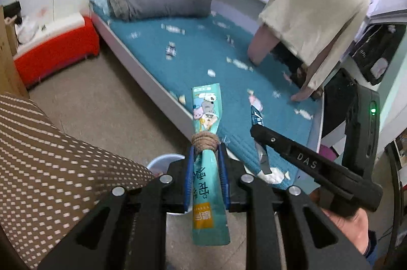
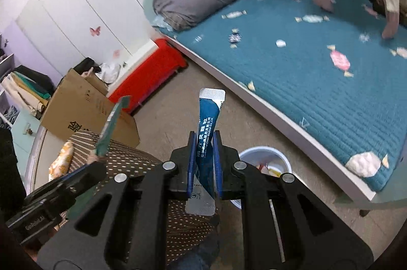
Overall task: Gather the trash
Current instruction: 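Carry both tubes to the bucket and release them inside, then move both tools back over the table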
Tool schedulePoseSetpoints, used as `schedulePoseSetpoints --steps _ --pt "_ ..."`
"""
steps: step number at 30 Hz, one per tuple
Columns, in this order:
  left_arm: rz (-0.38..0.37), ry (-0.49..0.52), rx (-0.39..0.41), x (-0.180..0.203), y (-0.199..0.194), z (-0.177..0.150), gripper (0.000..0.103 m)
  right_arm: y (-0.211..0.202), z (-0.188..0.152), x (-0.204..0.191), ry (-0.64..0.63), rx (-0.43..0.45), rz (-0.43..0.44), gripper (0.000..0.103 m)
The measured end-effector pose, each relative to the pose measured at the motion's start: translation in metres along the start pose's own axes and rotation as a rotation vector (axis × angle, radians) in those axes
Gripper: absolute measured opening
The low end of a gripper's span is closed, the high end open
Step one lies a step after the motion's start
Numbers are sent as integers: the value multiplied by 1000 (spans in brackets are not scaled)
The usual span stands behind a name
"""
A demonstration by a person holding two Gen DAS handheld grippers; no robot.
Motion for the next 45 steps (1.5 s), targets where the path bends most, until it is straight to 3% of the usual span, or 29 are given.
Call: schedulePoseSetpoints --steps 7,8,10,12,13,14,18,29,36,45 --pt "2 -17 -138 -5 59 -6 22 45 -10 25 51 -83 -16 14" --pt "-4 -19 -160 -6 67 -7 28 54 -13 30 59 -103 -17 14" --pt "12 -29 -187 -10 78 -7 76 68 -20 42 89 -134 -31 17" --pt "35 -37 -170 -15 78 -5 81 77 -26 53 114 -155 -43 33" --pt "43 -37 -166 -16 80 -4 83 79 -30 57 125 -162 -46 60" --pt "60 -35 -166 -18 78 -2 84 80 -33 60 133 -160 -51 76" --pt "86 -14 -128 -21 67 3 88 77 -37 68 164 -151 -60 96" --pt "153 48 -15 -7 7 8 92 25 -27 44 139 -56 -107 97" --pt "152 56 64 -2 -47 3 92 -19 -12 -1 78 28 -68 97" --pt "193 30 176 -23 -127 -9 92 -59 -11 -72 -23 86 -10 97"
Point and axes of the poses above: each gripper's, at about its wrist camera, not at the fingertips, and y roughly the way its jaws point, x to its right, z to its top, the point moved 8 cm from there along y, roughly the way its jaws point, and after that the axes turned 4 degrees about -z, right-handed, at the moved point
